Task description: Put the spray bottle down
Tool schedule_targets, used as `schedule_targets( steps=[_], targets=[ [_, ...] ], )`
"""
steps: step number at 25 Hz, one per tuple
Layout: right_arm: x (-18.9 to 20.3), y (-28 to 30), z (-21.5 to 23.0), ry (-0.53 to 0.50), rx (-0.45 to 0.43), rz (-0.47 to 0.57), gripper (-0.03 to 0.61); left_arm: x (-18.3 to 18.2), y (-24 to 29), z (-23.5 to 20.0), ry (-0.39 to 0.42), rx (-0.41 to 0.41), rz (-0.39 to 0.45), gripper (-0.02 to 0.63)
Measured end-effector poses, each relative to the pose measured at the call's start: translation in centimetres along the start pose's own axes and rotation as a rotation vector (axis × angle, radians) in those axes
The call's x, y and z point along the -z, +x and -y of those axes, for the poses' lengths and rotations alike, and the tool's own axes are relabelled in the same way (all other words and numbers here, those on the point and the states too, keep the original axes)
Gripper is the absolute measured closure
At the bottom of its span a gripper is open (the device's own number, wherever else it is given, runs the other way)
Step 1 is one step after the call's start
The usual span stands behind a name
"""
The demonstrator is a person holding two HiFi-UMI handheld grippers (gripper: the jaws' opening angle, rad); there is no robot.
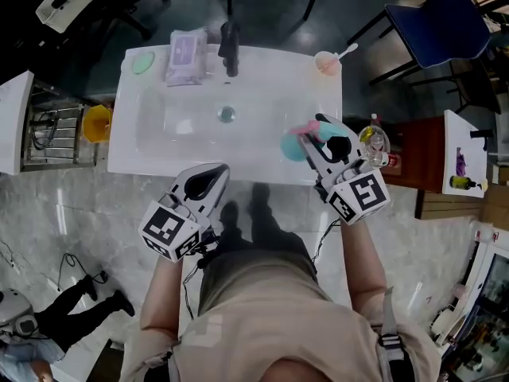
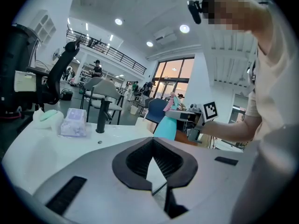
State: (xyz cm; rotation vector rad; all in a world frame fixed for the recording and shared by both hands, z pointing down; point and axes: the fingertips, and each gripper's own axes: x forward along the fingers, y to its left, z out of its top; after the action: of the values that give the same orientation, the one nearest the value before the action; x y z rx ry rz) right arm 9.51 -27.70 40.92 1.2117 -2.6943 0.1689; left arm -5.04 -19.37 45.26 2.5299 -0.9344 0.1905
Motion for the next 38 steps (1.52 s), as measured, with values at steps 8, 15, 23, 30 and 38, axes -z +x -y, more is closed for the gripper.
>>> schedule_targets(
  steps=[8, 15, 23, 30, 38],
  targets=[
    [0.0, 2.5, 1.2, -0.015, -0.022, 0.008, 0.387, -0.3, 1.4, -1.0, -0.003, -0.017, 0.002, 0.606],
    [0.5, 4.6, 1.9, -0.015, -0.027, 0.000, 0.387, -1.0, 2.6, -1.7, 0.003, -0.020, 0.012, 0.606],
    [1.0, 6.9, 2.7, -0.020, -0.027, 0.007, 0.387, -0.9, 2.7, -2.6, -0.004, -0.037, 0.012, 0.606],
    [1.0, 8.4, 3.3, -0.025, -0.023, 0.010, 0.387, -0.9, 2.6, -3.0, -0.014, -0.053, 0.006, 0.606],
    [1.8, 10.5, 3.9, -0.040, -0.029, 0.006, 0.387, -0.7, 2.8, -3.3, -0.016, -0.061, -0.004, 0.606]
  ],
)
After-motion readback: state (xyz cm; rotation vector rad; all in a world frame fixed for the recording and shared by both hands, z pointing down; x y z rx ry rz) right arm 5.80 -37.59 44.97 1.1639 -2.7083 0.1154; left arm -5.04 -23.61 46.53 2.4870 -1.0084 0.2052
